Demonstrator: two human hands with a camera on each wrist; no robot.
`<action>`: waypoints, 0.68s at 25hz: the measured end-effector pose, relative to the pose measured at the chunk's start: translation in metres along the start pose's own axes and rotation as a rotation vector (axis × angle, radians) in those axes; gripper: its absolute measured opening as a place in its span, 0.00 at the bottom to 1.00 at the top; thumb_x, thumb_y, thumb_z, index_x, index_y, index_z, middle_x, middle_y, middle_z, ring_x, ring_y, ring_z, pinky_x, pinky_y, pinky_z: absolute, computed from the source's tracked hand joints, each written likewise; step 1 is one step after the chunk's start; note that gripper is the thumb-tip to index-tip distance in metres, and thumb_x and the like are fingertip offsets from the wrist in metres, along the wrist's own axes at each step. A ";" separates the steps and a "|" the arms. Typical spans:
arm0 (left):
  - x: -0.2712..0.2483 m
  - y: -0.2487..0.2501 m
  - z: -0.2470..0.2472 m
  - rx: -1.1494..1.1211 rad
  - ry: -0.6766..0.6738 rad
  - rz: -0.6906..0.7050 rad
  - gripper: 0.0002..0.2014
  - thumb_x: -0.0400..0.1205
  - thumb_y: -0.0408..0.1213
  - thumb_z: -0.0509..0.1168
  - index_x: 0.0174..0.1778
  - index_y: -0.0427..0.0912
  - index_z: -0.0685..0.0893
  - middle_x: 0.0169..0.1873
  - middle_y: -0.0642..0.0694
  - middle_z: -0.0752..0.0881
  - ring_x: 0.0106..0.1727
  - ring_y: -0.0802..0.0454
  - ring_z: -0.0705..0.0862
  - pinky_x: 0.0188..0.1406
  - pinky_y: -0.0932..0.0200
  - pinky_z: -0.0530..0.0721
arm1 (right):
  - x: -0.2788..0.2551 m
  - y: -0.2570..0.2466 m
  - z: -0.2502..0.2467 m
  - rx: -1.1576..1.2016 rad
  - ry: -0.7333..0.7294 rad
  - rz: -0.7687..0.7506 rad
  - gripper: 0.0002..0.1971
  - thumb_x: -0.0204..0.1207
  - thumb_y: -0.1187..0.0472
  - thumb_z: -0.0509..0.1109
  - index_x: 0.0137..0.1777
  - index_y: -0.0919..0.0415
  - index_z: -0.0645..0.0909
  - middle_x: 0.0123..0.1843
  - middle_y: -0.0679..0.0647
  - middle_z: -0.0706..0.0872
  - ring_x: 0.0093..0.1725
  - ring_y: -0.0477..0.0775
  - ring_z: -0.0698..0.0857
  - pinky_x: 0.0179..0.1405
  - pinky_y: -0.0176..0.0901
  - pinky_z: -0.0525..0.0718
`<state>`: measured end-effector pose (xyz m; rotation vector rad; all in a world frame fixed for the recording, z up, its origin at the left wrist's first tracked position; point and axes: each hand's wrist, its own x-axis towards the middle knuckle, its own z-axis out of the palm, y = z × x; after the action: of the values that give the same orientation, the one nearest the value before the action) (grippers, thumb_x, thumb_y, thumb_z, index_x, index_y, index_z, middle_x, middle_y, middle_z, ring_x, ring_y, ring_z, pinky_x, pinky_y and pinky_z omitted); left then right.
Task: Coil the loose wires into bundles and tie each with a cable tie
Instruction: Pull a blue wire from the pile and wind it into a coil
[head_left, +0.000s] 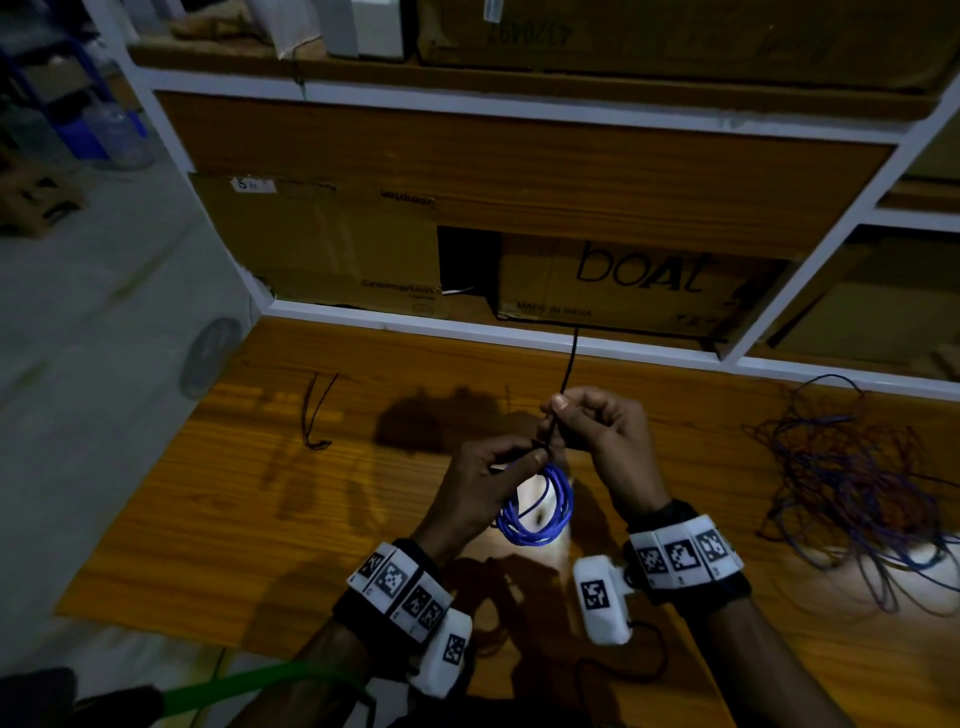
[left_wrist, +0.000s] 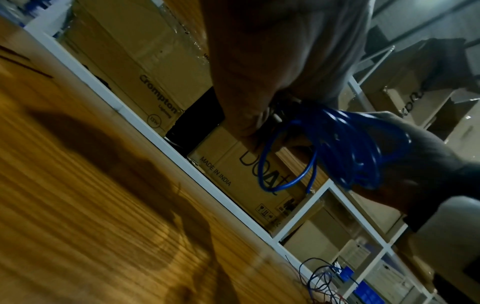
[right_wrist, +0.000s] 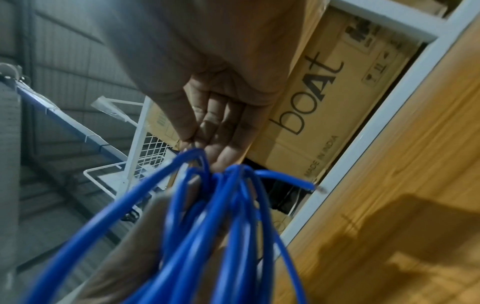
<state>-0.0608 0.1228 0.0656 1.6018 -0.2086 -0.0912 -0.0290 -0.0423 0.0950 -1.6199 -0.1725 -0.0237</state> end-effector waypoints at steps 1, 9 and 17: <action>-0.001 -0.001 0.001 0.007 -0.008 -0.005 0.07 0.86 0.30 0.67 0.48 0.41 0.91 0.33 0.57 0.90 0.25 0.62 0.83 0.29 0.66 0.79 | 0.001 0.001 0.000 0.004 0.009 0.007 0.09 0.84 0.63 0.68 0.44 0.58 0.89 0.38 0.62 0.90 0.37 0.60 0.87 0.48 0.69 0.87; 0.003 0.000 0.003 -0.065 -0.041 -0.156 0.08 0.87 0.36 0.67 0.54 0.36 0.90 0.44 0.47 0.92 0.46 0.49 0.92 0.40 0.59 0.87 | 0.009 0.007 -0.002 -0.006 0.126 -0.010 0.06 0.81 0.66 0.72 0.46 0.63 0.90 0.38 0.60 0.92 0.39 0.58 0.90 0.49 0.60 0.90; -0.004 0.000 0.004 -0.157 0.003 -0.133 0.08 0.89 0.36 0.63 0.55 0.39 0.87 0.41 0.49 0.91 0.39 0.49 0.92 0.28 0.66 0.83 | 0.020 0.000 0.001 -0.039 -0.002 0.053 0.06 0.82 0.64 0.71 0.48 0.62 0.90 0.38 0.58 0.92 0.40 0.56 0.89 0.47 0.55 0.88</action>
<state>-0.0652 0.1200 0.0655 1.4584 -0.0899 -0.2031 -0.0092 -0.0396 0.0976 -1.6631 -0.1319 0.0155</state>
